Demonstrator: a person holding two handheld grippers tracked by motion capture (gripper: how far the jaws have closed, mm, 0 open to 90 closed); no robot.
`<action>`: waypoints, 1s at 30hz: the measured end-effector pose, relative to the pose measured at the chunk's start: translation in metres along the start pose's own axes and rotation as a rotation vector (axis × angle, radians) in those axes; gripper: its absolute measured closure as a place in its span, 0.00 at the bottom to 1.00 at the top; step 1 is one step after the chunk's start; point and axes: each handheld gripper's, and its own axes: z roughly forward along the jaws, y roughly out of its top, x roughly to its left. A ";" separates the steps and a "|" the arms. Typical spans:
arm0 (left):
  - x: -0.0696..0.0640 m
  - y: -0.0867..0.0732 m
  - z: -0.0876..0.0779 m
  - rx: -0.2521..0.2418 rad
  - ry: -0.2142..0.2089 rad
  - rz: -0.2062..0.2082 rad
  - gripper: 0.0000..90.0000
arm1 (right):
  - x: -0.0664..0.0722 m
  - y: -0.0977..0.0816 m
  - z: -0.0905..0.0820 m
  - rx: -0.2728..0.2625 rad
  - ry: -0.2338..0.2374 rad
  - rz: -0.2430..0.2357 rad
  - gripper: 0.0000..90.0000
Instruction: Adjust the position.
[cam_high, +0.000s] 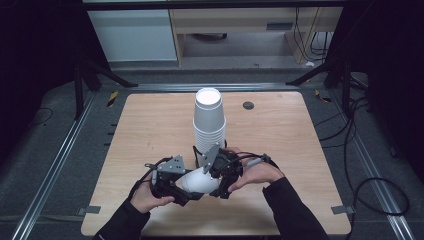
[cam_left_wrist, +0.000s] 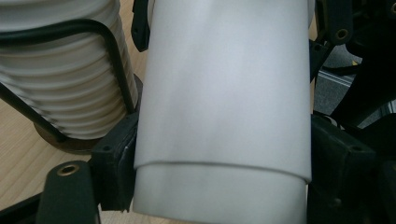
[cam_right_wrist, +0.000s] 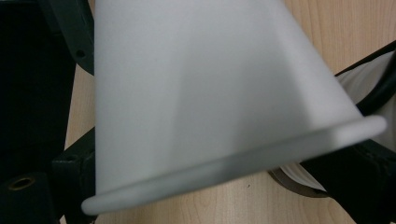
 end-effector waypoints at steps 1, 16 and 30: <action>0.000 0.000 0.000 -0.003 0.000 -0.001 0.24 | 0.000 0.000 0.000 -0.004 0.000 0.000 0.09; 0.004 -0.001 -0.016 -0.058 -0.013 -0.004 0.24 | -0.003 -0.018 -0.034 -0.188 0.006 0.092 0.03; -0.001 0.003 -0.011 -0.104 -0.064 0.035 0.24 | 0.015 -0.060 -0.032 -0.384 -0.003 0.203 0.05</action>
